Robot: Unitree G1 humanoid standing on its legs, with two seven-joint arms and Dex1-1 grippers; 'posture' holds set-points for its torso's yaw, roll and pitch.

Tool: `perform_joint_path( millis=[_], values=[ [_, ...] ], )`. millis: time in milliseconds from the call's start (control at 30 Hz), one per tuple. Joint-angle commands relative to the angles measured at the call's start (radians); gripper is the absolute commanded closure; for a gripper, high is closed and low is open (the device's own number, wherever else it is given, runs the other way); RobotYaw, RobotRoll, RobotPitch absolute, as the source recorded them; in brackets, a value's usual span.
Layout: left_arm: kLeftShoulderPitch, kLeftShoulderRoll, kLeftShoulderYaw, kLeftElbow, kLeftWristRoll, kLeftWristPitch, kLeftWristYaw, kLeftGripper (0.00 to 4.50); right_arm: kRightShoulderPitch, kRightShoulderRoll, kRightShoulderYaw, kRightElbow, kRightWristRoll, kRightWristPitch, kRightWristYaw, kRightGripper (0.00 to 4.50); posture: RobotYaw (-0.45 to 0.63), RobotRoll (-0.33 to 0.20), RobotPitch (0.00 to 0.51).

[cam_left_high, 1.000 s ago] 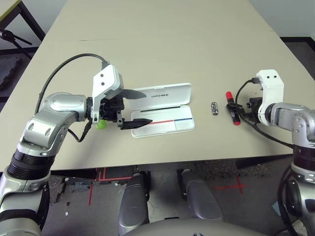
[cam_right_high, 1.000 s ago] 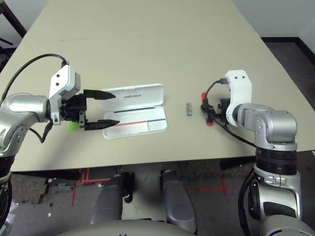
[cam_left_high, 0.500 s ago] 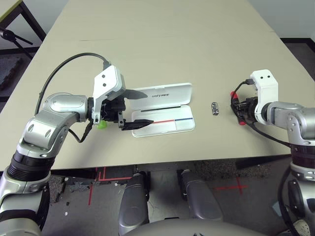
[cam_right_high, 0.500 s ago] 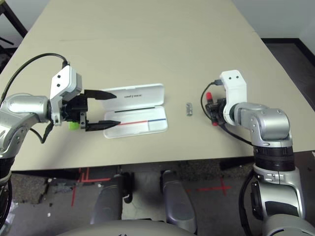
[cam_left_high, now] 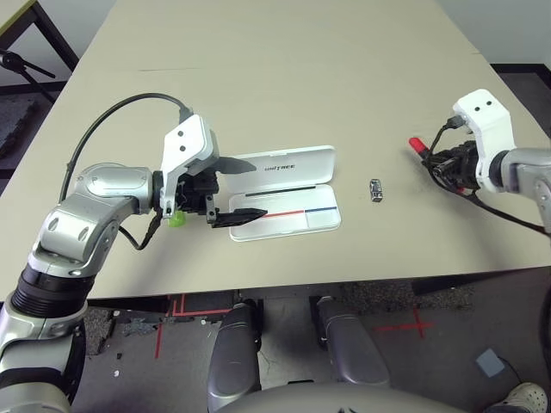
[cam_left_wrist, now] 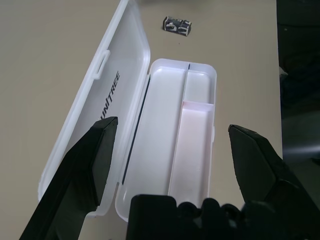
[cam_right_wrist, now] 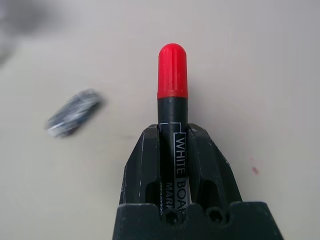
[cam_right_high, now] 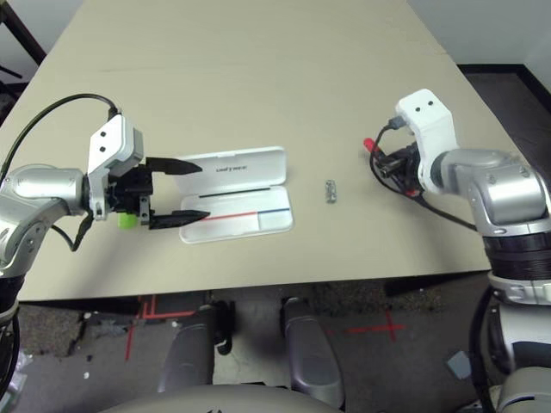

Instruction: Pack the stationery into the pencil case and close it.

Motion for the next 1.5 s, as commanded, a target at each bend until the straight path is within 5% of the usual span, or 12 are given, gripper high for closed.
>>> perform_joint_path(
  millis=[33,333,833,1500],
  values=[
    [0.027,0.029,0.013,0.0,0.007,-0.013,-0.018,0.0,-0.038,-0.043,0.051,-0.033,0.002,-0.103,0.175,3.99,-0.13,0.0,0.199],
    [0.107,0.076,0.063,-0.04,-0.007,-0.042,-0.037,0.0,-0.134,0.002,0.172,-0.131,-0.004,-0.15,0.395,3.99,-0.09,0.0,0.206],
    [0.202,0.129,0.105,-0.082,0.007,-0.054,-0.026,0.0,-0.242,0.274,0.307,-0.139,-0.075,-0.107,0.343,3.99,-0.03,0.0,0.214],
    [0.207,0.127,0.109,-0.098,0.002,0.017,0.042,0.0,-0.243,0.492,0.418,0.074,-0.317,-0.407,0.224,3.99,-0.01,0.0,0.21]
  ],
)
